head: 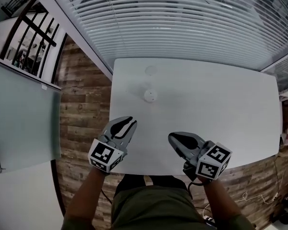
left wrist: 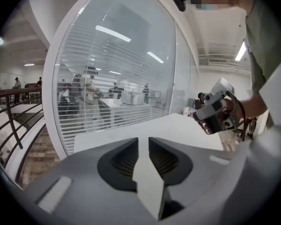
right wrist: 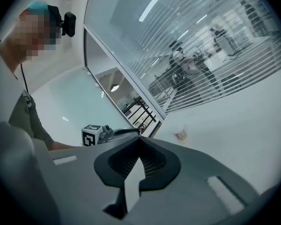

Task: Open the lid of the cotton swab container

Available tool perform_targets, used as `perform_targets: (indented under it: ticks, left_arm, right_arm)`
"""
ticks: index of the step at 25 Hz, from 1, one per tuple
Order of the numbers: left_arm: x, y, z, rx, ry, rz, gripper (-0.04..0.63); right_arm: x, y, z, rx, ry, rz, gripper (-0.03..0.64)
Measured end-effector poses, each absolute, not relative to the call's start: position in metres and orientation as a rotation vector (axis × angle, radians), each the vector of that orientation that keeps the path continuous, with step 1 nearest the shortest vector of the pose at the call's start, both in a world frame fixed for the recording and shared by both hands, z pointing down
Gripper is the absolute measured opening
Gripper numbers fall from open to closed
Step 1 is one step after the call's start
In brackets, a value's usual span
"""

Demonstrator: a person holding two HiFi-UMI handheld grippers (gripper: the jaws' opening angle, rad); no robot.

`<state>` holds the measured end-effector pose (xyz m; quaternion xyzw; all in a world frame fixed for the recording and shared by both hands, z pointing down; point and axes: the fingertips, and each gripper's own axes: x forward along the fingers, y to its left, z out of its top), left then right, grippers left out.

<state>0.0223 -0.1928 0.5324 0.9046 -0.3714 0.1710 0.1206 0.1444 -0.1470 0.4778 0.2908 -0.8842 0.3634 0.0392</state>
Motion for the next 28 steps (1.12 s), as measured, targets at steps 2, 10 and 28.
perform_targets:
  ticks: [2,10,28]
  left_arm:
    - [0.025,-0.202,0.544,2.653,-1.053,0.558,0.091]
    - [0.048,-0.246,0.591,2.765,-0.873,0.72,0.197]
    - [0.088,-0.291,0.677,2.825,-0.643,0.973,0.302]
  right_arm:
    - [0.145,-0.146,0.484,0.896,-2.701,1.13,0.009]
    - [0.141,-0.14,0.512,0.909,-2.659,1.204,0.009]
    - [0.139,-0.128,0.572,0.984,-2.557,1.29,0.009]
